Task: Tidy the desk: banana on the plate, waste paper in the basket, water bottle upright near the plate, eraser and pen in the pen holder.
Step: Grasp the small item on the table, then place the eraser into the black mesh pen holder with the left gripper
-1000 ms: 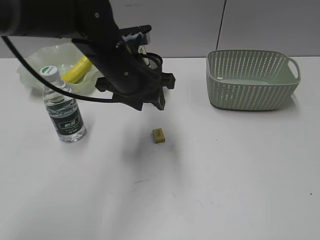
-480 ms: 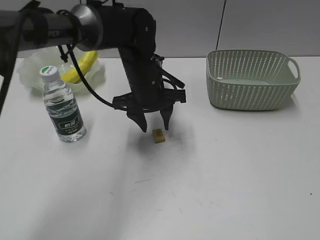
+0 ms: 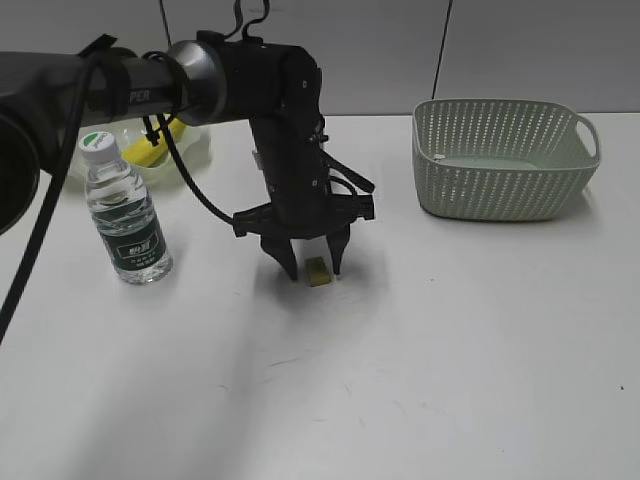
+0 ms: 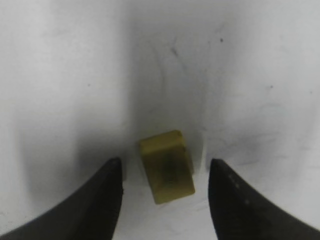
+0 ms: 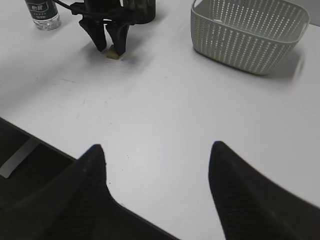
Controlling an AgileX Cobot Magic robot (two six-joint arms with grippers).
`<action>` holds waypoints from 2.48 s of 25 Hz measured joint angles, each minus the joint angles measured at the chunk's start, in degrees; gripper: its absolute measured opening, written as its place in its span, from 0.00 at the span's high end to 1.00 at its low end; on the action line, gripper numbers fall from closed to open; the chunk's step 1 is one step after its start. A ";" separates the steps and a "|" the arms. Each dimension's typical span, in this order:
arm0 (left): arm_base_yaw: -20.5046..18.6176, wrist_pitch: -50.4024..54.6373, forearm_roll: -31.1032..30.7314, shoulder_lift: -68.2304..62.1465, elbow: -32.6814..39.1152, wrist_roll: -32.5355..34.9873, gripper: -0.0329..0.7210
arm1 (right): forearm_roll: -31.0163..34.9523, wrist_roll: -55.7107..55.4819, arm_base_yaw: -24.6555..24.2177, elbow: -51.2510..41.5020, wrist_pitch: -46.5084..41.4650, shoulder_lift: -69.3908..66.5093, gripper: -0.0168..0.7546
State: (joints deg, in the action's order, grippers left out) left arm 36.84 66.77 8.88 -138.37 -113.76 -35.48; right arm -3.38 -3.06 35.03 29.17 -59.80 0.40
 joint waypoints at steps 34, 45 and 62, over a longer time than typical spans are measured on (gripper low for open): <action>-3.55 1.54 -12.33 1.58 -23.90 2.26 0.71 | 0.00 0.11 0.00 0.00 0.00 0.00 0.32; -4.83 -7.10 -15.03 -1.39 -23.90 2.42 0.71 | 0.00 0.16 0.00 0.00 0.00 0.00 0.32; -4.87 -4.80 -20.19 1.75 -23.90 2.42 0.38 | 0.00 0.16 0.00 0.00 0.00 0.00 0.32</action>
State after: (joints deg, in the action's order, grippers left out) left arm 31.98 61.97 -11.31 -136.63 -137.66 -33.06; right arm -3.38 -2.90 35.03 29.17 -59.80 0.40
